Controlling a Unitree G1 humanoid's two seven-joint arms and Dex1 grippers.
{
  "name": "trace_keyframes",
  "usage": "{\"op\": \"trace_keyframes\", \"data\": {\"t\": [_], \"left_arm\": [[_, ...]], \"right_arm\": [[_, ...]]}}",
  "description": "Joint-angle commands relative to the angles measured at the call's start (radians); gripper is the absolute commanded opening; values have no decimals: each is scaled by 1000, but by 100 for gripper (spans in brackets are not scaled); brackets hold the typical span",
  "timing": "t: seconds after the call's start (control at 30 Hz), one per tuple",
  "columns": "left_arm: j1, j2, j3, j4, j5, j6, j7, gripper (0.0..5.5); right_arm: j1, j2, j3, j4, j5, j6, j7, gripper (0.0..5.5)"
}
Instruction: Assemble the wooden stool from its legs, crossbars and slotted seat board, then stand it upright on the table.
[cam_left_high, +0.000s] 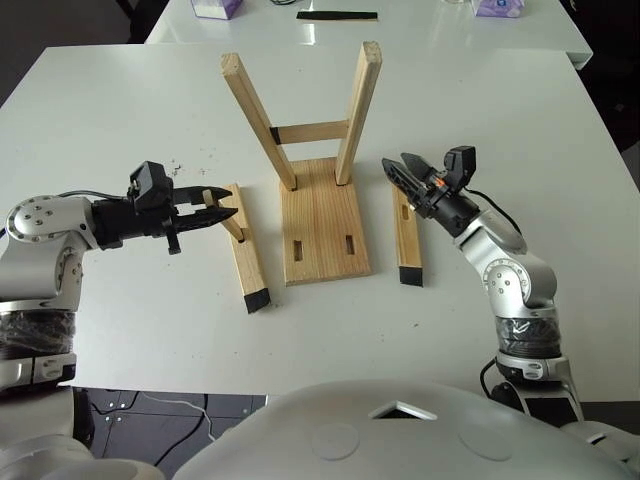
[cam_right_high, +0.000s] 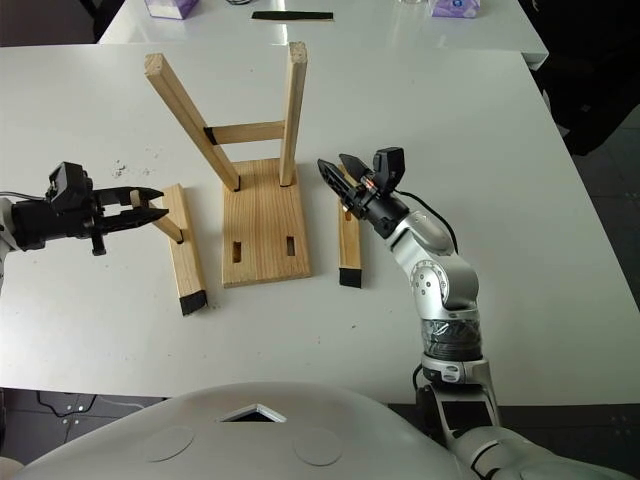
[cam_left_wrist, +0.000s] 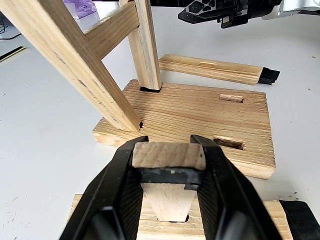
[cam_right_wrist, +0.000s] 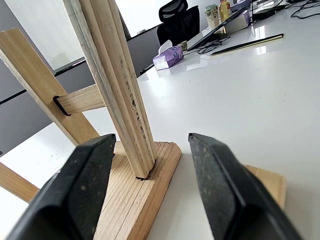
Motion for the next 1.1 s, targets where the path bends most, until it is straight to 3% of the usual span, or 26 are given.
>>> {"op": "trace_keyframes", "data": {"t": [0.03,0.37,0.67,0.7,0.9,1.1], "left_arm": [[37,-3,-94,49,84,0,-29,135],[-23,-28,-152,176,86,-3,-42,135],[-31,-46,-99,177,84,-58,71,135],[-30,-38,-90,157,74,-54,77,172],[-35,0,-19,74,97,-59,141,252],[95,62,71,22,104,-17,167,252]], "right_arm": [[17,11,-4,10,-13,-6,-10,268],[4,38,-4,63,-37,-30,-19,268],[-17,38,-29,118,-59,-57,-26,268],[-19,37,-38,128,-61,-63,-32,268],[-22,53,-86,170,-69,-100,-68,268],[24,80,-90,157,-76,-126,-97,268]]}}
